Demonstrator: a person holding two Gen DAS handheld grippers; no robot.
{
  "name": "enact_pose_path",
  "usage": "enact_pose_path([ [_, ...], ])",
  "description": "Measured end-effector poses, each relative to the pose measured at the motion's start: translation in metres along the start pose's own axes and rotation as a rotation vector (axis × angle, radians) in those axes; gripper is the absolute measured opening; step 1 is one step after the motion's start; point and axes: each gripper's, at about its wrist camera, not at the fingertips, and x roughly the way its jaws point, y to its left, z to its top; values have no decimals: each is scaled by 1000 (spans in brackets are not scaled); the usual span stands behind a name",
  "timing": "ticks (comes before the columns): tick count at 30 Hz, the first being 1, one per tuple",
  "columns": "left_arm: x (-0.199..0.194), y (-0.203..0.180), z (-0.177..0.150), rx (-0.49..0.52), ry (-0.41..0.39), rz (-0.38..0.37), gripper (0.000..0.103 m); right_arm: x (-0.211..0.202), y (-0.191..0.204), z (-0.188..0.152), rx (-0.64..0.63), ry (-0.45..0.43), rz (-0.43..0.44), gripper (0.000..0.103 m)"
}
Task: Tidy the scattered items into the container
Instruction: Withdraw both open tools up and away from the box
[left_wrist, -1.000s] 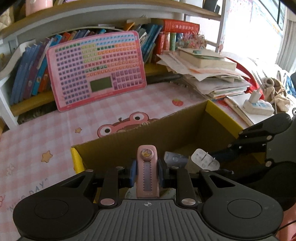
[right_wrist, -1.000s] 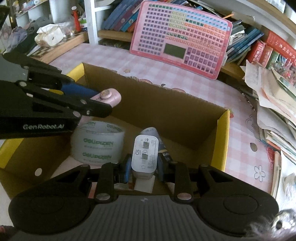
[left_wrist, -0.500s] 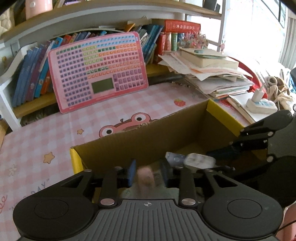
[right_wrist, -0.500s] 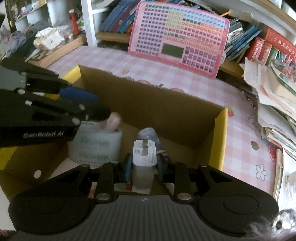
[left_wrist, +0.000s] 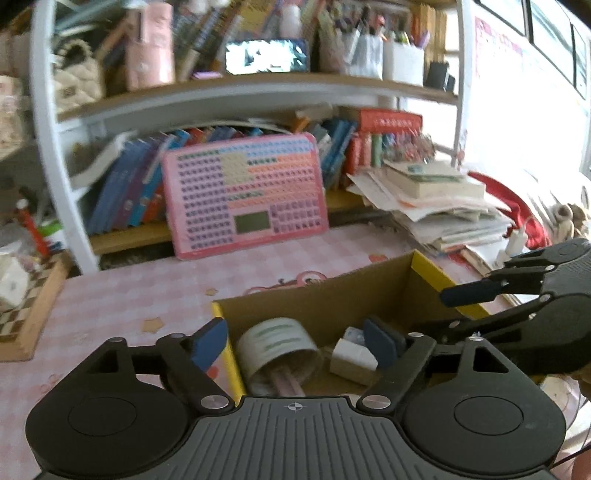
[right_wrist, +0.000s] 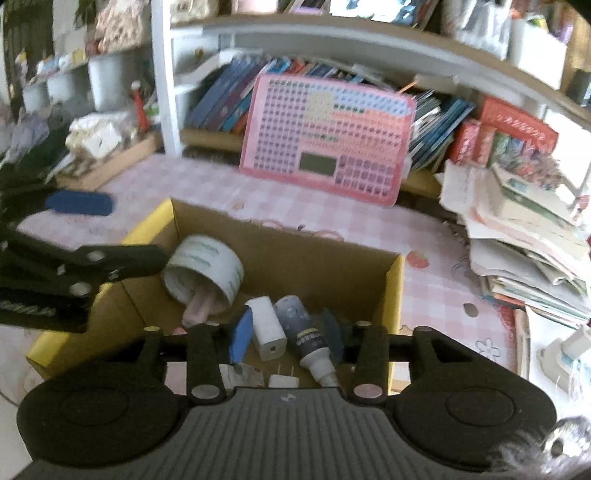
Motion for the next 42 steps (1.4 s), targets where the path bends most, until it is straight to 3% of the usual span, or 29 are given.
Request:
enact_pose_path([
  [7,-49,16,-21,-76,-53,77,92,-40,16,-13,65,-112,-54,52],
  [18,-121,36,-70,-123,-83,144,95,-88,58,-56,153,-183,-136,65],
  [31,-179,50,-126,-151,-64,201,96,-121,129,-105,168,-162,-147,76],
  [42,-208,49,-152,-134,-43,218,101,-142,156,-129,223,-141,-156,85],
])
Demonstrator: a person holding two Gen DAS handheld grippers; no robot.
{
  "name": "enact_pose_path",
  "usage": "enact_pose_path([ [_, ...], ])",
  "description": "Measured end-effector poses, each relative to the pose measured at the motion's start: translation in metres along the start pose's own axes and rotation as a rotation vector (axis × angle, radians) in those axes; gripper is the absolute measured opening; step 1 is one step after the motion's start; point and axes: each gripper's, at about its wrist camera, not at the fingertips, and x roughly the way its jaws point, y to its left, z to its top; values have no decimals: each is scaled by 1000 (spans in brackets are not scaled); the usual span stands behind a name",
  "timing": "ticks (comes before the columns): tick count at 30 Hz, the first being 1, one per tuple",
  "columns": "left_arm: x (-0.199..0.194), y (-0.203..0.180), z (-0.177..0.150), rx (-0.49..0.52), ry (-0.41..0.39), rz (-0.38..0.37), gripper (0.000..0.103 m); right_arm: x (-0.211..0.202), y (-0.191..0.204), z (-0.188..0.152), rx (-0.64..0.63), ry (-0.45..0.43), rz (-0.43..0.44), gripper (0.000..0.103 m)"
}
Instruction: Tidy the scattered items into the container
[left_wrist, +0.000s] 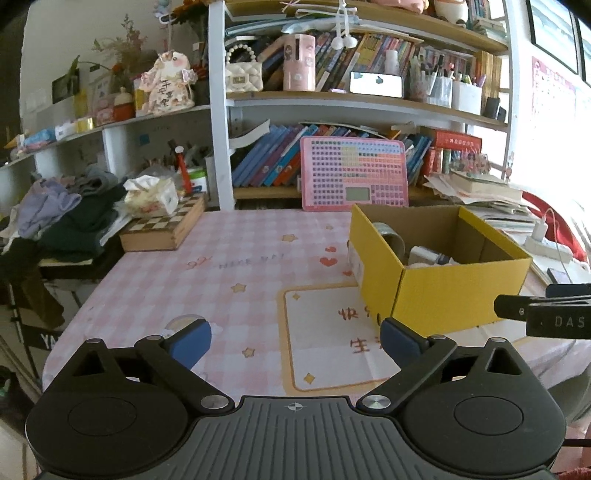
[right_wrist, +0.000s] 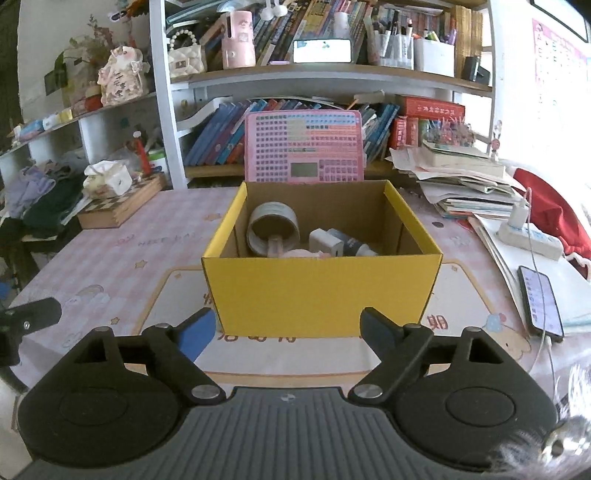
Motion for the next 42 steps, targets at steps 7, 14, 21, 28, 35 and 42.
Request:
enact_pose_path([
  [7,-10,5,-8,-1,11,-9,102,-12,12,-13,-31,5,-12,89],
  [14,-18,8,-19,-5,42,6,103,-23,28,-22,-72,10,20,95],
  [21,-25,13,-23,-23,49,9,103,-28,35,-26,-90,28,42,98],
  [28,-25,12,-29,-17,85,5,103,-28,40,-31,-106,55,47,101],
  [35,-21,10,-31,8,123,9,103,-24,39,-34,-93,89,37,103],
  [42,-19,9,-31,10,132,-5,103,-24,37,-35,-89,95,36,103],
])
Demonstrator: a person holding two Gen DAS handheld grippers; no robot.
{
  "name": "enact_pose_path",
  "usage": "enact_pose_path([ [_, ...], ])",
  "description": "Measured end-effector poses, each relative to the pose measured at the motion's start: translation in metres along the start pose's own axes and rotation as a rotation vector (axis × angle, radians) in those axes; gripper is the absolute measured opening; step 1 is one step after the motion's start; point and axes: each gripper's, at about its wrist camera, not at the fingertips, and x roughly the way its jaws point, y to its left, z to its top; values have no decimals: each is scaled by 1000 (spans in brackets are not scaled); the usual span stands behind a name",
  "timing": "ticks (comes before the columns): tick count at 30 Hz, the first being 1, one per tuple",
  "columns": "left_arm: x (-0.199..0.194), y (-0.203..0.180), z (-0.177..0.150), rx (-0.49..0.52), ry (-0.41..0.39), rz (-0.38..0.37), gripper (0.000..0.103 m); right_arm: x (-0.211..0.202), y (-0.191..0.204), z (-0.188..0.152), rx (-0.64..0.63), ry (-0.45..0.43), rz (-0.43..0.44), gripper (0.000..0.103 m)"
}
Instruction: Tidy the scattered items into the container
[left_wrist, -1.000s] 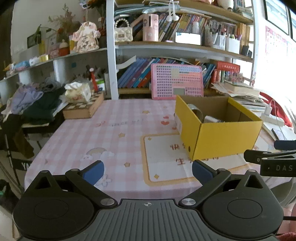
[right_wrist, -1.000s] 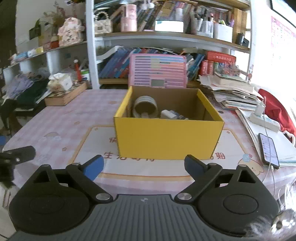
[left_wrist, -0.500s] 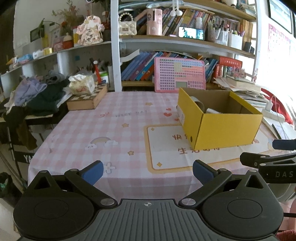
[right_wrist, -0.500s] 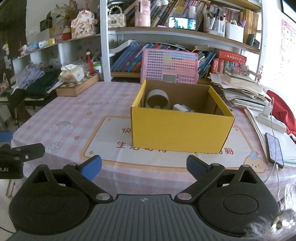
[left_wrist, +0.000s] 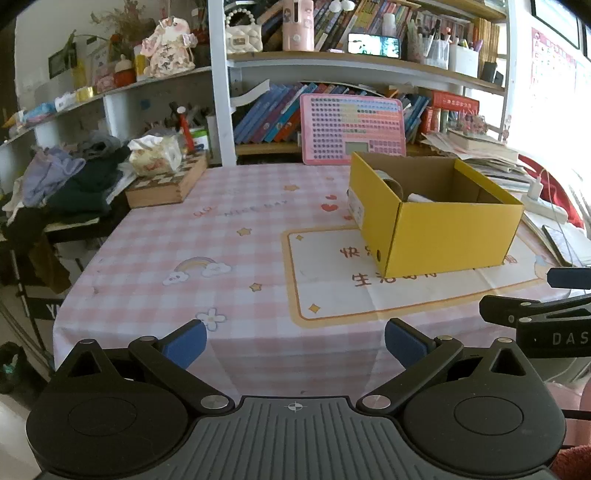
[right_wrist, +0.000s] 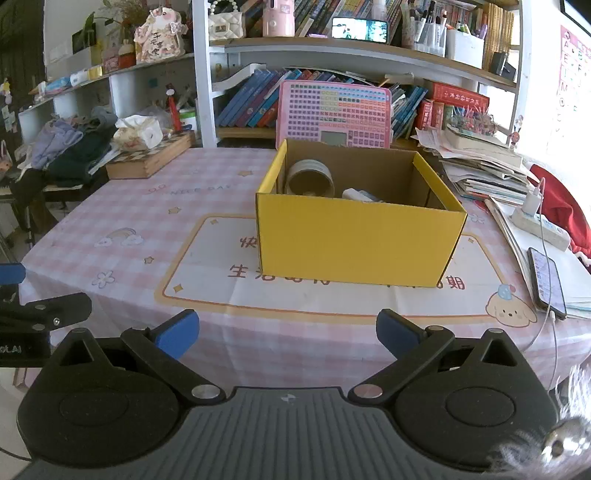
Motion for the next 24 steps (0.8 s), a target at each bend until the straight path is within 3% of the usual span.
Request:
enact_pose_path([
  [24,0,-2,-3,-2,23,-9,103,0,0,-4,2,10,8,103],
])
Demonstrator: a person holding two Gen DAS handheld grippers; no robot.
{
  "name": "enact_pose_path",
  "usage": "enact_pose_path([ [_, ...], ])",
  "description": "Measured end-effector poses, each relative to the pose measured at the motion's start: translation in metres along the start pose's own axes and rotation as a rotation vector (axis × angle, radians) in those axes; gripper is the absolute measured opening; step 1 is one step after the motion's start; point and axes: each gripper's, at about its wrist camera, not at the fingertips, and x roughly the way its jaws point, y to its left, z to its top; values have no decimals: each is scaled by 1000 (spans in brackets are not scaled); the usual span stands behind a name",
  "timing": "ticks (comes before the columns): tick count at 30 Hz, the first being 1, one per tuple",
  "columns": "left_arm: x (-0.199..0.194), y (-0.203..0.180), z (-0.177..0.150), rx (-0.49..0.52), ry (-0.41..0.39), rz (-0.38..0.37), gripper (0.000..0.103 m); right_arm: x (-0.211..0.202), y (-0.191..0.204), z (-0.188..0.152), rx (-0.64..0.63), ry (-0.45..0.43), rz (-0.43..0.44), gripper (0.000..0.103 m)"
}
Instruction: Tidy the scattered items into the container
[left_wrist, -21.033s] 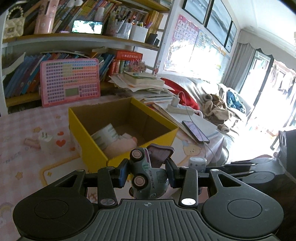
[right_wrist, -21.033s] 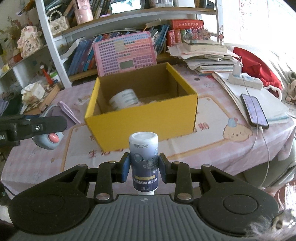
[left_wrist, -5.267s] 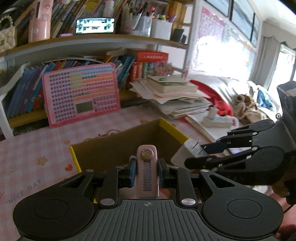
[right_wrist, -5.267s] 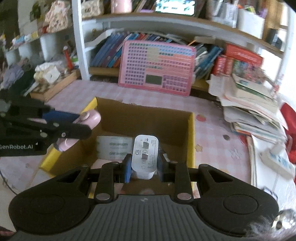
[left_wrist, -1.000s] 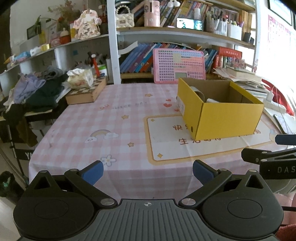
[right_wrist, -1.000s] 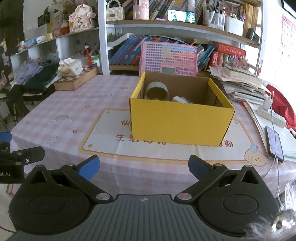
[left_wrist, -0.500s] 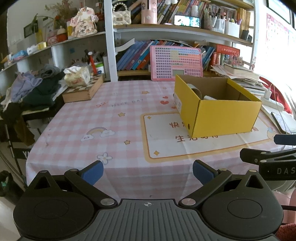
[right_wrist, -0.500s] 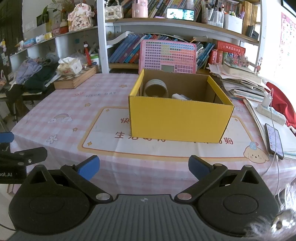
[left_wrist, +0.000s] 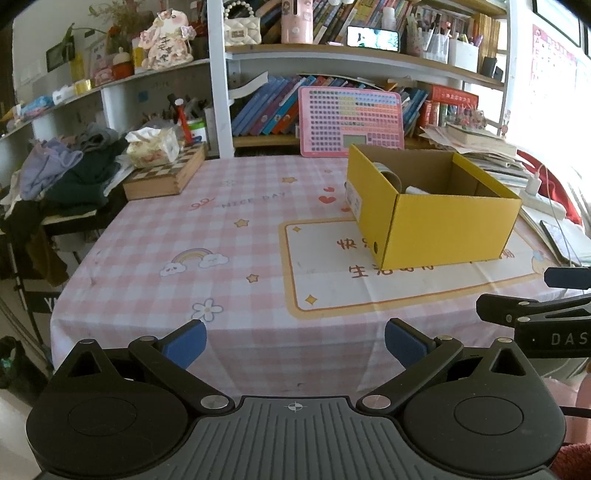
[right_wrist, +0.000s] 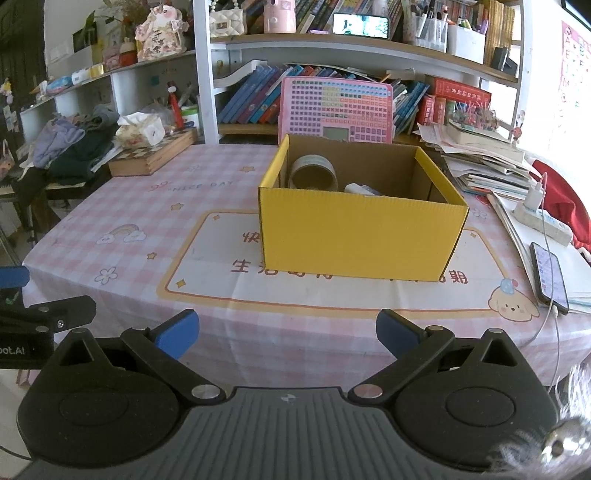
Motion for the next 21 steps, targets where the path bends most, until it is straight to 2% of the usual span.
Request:
enact_pose_path([
  [21,3,2,0,-11,10,0,103,3,6,2,-7,11,5,103],
])
